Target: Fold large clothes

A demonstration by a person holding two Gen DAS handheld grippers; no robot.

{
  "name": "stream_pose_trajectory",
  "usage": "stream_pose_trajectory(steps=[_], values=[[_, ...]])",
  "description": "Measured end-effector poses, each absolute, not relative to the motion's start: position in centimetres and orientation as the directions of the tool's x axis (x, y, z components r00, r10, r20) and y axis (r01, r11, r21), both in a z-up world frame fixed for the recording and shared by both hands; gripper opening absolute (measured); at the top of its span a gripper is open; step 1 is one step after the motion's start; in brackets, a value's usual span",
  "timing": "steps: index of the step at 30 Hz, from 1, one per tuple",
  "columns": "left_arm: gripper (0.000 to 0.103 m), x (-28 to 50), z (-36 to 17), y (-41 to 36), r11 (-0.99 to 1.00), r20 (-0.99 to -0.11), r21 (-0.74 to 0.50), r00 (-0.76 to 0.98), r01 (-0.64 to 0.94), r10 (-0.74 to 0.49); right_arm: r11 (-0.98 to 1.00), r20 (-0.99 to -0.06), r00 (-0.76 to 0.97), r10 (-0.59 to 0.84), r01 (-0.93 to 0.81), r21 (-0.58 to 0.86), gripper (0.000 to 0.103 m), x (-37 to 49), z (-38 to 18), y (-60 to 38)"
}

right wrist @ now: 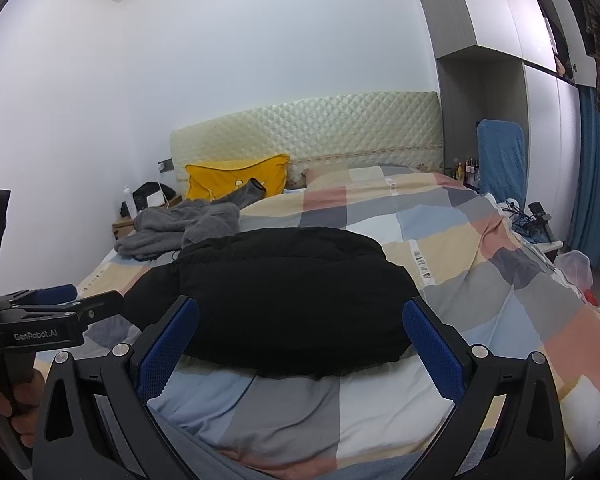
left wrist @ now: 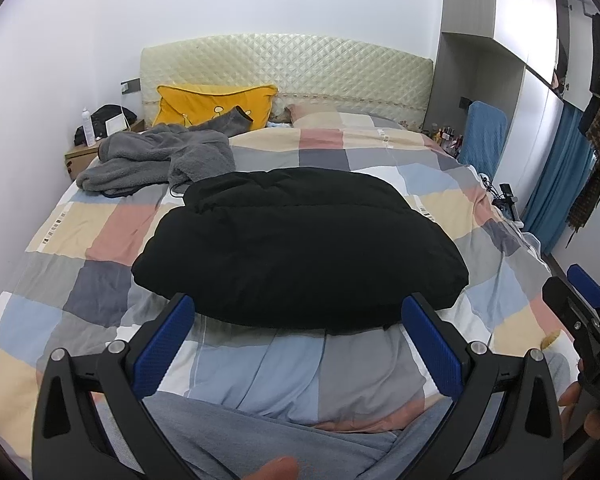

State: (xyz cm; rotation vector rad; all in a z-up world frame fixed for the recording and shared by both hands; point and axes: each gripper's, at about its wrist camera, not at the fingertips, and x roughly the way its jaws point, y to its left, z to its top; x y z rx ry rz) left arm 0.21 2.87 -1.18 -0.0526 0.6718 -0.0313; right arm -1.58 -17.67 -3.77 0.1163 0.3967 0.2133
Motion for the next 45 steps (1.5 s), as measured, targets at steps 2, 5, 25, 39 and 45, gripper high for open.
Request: stream_pose_trajectory(steps=[2, 5, 25, 39, 45], values=[[0.103, 0.20, -1.17, 2.88, 0.998, -0.621, -0.060, 0.782, 0.013, -0.047, 0.971, -0.370, 0.900, 0.230, -0.183, 0.157, 0.103, -1.54, -3.81, -17.75], [0.103, 0.22, -1.16, 2.87, 0.998, -0.621, -0.059, 0.782, 0.013, -0.047, 0.971, -0.370, 0.901, 0.227, -0.180, 0.157, 0.103, -1.54, -3.84, -17.89], [0.103, -0.01, -1.18, 2.58, 0.998, -0.623, -0.064, 0.780, 0.018, -0.054, 0.972, -0.369, 0.902, 0.224, -0.177, 0.157, 0.103, -1.68, -3.95, -17.91], [0.103, -0.10, -1.19, 2.40, 0.998, -0.625, -0.066, 0.779, 0.021, -0.057, 0.972, -0.367, 0.903, 0.222, -0.175, 0.157, 0.103, -1.72, -3.99, -17.88], [0.103, -0.14, -1.22, 2.32, 0.997, -0.625, -0.070, 0.778, 0.029, -0.067, 0.972, -0.367, 0.903, 0.223, -0.176, 0.158, 0.103, -1.72, -3.97, -17.92]])
